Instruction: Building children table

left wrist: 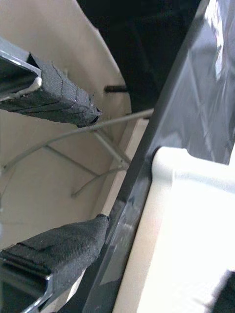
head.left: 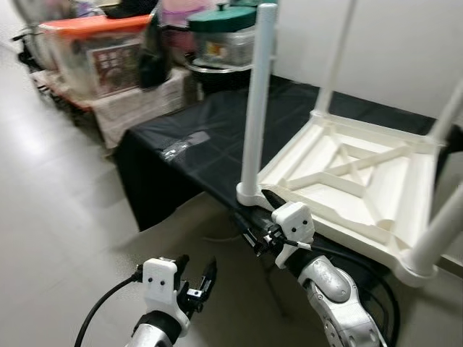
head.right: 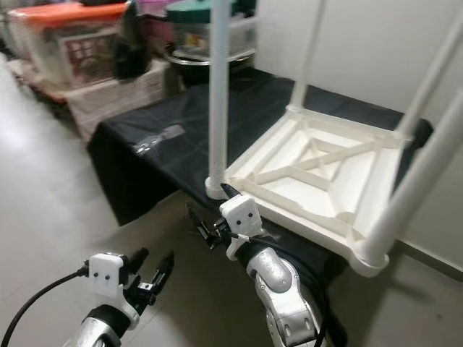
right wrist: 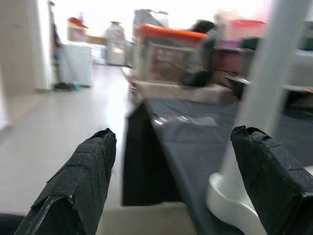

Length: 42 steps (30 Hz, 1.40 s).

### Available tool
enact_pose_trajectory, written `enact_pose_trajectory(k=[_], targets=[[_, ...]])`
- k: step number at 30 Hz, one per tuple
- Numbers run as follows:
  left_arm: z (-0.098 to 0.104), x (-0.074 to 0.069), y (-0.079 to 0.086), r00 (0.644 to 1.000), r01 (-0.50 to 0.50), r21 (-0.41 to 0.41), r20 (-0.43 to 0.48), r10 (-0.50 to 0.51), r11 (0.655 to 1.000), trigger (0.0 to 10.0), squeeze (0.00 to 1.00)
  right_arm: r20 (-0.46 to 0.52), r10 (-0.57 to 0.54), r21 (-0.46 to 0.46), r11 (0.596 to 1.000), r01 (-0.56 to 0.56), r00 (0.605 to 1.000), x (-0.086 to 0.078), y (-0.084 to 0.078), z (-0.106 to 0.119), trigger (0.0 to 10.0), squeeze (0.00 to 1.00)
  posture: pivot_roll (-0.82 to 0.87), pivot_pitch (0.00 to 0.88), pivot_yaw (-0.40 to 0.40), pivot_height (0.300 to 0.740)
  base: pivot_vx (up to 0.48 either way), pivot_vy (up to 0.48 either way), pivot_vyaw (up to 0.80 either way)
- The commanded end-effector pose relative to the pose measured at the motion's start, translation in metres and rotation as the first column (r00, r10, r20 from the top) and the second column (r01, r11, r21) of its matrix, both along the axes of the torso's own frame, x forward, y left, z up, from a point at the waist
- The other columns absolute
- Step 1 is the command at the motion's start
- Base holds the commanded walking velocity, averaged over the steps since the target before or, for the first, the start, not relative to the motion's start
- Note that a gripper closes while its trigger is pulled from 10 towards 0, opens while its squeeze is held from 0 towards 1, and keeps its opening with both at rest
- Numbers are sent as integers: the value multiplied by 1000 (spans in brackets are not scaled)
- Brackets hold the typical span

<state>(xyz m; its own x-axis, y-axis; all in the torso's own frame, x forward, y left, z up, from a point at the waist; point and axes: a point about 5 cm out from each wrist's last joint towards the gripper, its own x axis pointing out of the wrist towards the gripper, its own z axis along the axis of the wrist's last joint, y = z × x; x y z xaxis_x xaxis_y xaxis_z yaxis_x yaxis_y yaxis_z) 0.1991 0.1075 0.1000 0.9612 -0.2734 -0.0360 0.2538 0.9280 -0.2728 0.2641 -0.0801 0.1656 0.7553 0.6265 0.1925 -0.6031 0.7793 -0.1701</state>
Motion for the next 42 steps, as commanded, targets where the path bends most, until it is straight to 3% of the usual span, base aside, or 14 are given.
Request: enact_pose_trajectory(k=[1, 22, 26, 28, 29, 31, 33, 34, 35, 37, 39, 40, 42], targets=[[-2, -1, 1, 1000, -3, -1, -19, 3, 1000, 10000, 0, 21, 70, 16, 997, -70, 997, -2, 10, 11, 10000, 0, 17, 0, 15, 740, 0, 0, -788], [-2, -2, 3, 1000, -4, -4, -27, 4, 1000, 10000, 0, 26, 4, 37, 999, -5, 1000, 10, 1, 21, 10000, 0, 23, 0, 23, 740, 0, 0, -770], [-2, -2, 3, 1000, -6, -6, -29, 6, 1000, 10000, 0, 63, -6, 62, 998, 2, 998, 20, 5, 33, 10000, 0, 22, 0, 21, 740, 0, 0, -769], [-1, -2, 3, 1000, -8, -7, -29, 8, 1000, 10000, 0, 54, -9, 58, 998, 6, 998, 30, 4, 39, 10000, 0, 24, 0, 19, 740, 0, 0, 0], [-1, -2, 3, 1000, -9, -8, -28, 9, 1000, 10000, 0, 28, -25, 13, 1000, 24, 999, 41, 1, 41, 10000, 0, 26, 3, 18, 740, 0, 0, 0], [-1, -2, 3, 1000, -9, -8, -28, 9, 1000, 10000, 0, 28, -25, 13, 1000, 24, 999, 41, 1, 41, 10000, 0, 26, 3, 18, 740, 0, 0, 0], [0, -4, 1, 1000, -9, -12, -29, 9, 1000, 10000, 0, -46, -96, -106, 990, 90, 994, 72, -14, 43, 10000, 0, 23, 29, 20, 740, 0, 0, 0], [0, -4, 1, 1000, -9, -12, -29, 9, 1000, 10000, 0, -46, -96, -106, 990, 90, 994, 72, -14, 43, 10000, 0, 23, 29, 20, 740, 0, 0, 0], [1, -5, 1, 1000, -8, -13, -30, 8, 1000, 10000, 0, -76, -131, -157, 980, 118, 988, 83, -21, 44, 10000, 0, 23, 29, 20, 740, 0, 0, 0], [4, -8, 0, 999, -5, -15, -32, 5, 1000, 10000, 0, -148, -279, -269, 935, 232, 949, 110, -45, 49, 10000, 0, 31, 53, 18, 740, 0, 0, 0], [5, -10, -1, 1000, -5, -17, -31, 4, 1000, 10000, 0, -159, -304, -297, 922, 249, 939, 117, -53, 53, 10000, 0, 36, 71, 19, 740, 0, 0, 0], [6, -11, -2, 999, -4, -20, -34, 4, 1000, 10000, 0, -156, -329, -355, 899, 257, 931, 126, -67, 58, 10000, 0, 36, 77, 18, 740, 0, 0, 0], [7, -13, -2, 999, -3, -24, -36, 3, 1000, 10000, 0, -183, -325, -377, 895, 239, 928, 131, -74, 61, 10000, 0, 31, 97, 19, 740, 0, 0, 0]])
